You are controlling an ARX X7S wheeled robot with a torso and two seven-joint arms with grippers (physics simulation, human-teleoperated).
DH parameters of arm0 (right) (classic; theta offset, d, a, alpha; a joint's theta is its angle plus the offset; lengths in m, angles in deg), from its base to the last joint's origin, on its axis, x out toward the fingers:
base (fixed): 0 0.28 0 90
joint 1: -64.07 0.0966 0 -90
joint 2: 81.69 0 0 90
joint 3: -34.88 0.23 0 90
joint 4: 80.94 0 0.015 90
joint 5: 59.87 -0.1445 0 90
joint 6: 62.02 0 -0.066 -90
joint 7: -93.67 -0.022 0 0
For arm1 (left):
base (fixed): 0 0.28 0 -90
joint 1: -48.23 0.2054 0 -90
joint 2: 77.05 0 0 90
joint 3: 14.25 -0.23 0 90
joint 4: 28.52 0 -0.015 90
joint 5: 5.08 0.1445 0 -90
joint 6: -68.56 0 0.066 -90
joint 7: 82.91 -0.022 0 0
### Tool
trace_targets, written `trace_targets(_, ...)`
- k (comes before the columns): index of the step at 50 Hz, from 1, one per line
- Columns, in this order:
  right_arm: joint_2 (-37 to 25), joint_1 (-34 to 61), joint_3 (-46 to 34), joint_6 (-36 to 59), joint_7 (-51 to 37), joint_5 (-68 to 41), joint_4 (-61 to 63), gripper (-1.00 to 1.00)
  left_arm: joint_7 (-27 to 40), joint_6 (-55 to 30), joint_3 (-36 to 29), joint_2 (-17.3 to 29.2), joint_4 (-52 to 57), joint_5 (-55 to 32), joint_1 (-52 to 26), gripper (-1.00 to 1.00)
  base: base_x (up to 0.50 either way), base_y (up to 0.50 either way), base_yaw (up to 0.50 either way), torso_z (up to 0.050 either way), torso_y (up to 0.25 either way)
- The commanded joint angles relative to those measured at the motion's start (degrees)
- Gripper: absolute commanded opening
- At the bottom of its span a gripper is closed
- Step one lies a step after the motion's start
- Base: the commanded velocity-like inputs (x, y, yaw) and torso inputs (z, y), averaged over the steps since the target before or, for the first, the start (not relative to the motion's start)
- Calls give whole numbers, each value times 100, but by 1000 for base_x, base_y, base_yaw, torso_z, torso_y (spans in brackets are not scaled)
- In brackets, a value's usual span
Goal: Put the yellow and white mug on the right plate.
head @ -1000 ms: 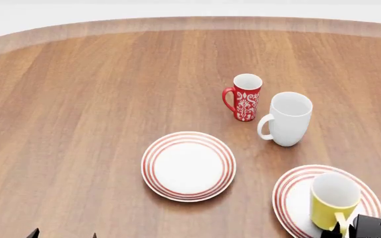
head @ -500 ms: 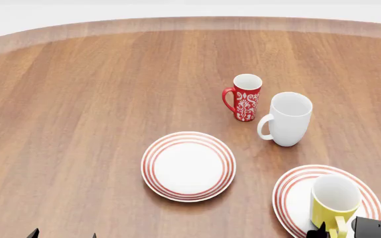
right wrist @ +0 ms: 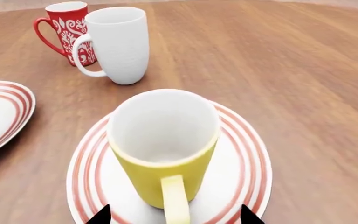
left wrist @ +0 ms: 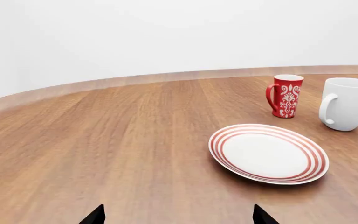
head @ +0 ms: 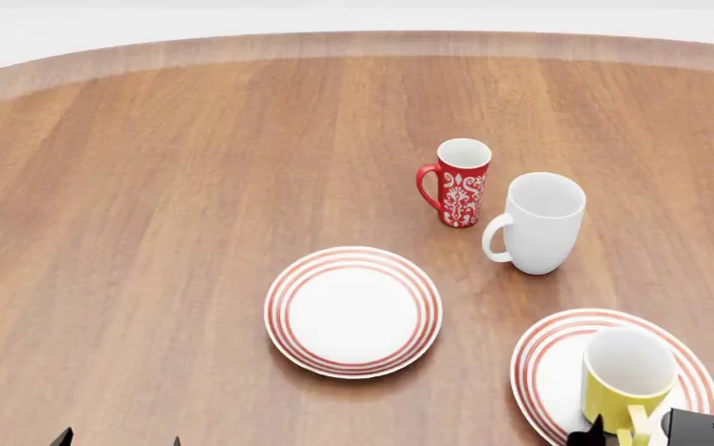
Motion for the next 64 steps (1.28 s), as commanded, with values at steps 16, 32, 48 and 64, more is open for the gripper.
trace_targets(16,-634,-2270,414,889,-1094,-536,4713,100,44,20,-61,28,3,-13,-9,100,0,0,0,0,0)
trace_targets(32,-842,-4207,636,49,-1489,-106,7310,100,94,4,-70,74,103,-39,16,100,0,0,0,0,0)
trace_targets(48,-451,-5514,384,-1152,-1710,1017,8470,100,115,16,-84,80,45,-70,-7,100,0,0,0,0,0)
trace_targets(64,-328,-6547,315,-3353,-1465,2166,8414,100,137,40,-102,89,-4,-80,-41,100,0,0,0,0,0)
